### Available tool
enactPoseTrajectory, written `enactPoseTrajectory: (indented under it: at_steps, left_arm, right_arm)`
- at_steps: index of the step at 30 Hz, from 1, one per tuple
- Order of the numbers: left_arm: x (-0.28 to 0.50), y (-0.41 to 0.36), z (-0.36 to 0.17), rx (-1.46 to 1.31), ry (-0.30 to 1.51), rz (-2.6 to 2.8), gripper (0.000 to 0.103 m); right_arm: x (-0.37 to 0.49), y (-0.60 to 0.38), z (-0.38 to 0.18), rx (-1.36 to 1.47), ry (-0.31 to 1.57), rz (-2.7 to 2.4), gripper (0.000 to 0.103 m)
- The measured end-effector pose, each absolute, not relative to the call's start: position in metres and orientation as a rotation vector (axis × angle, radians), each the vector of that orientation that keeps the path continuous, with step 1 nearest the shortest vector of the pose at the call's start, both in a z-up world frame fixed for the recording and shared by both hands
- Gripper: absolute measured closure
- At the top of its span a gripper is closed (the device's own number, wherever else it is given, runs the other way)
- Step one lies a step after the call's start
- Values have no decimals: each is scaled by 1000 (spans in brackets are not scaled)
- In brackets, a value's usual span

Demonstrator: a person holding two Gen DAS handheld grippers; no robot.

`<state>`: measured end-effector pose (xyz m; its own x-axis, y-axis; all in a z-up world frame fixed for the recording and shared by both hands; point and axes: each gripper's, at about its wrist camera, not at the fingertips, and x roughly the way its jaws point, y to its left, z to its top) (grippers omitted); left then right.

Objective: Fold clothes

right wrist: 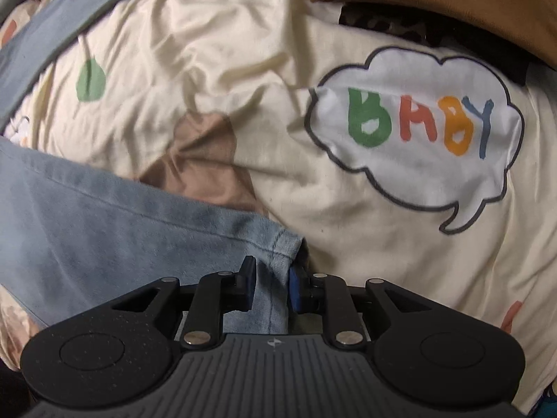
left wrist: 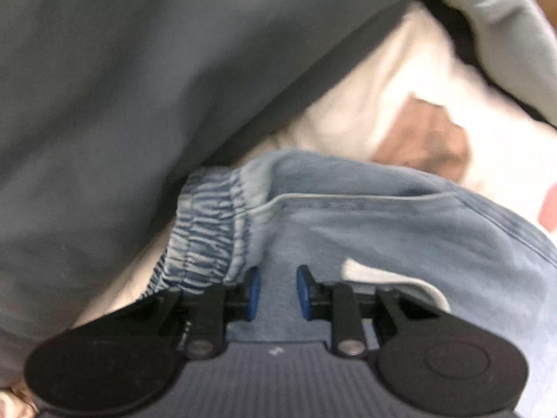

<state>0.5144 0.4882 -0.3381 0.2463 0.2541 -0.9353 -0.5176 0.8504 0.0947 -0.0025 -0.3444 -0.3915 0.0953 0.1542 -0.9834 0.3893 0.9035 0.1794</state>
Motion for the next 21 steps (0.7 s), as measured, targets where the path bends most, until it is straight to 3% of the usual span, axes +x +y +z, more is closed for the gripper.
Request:
enactPoseTrajectory:
  at_steps: [6,11,21]
  left_arm:
    - [507,470,-305,-219,1169,497,74]
    - [504,456,-288,-192,1128,417,63]
    - [449,430,-303,-203,1094,411,62]
  right_arm:
    - [3,-361,-391,521,1482,-182,78]
    - [5,-365,-394,558,1488,-197,77]
    - [-20,-362,-368,500,1431,-237,77]
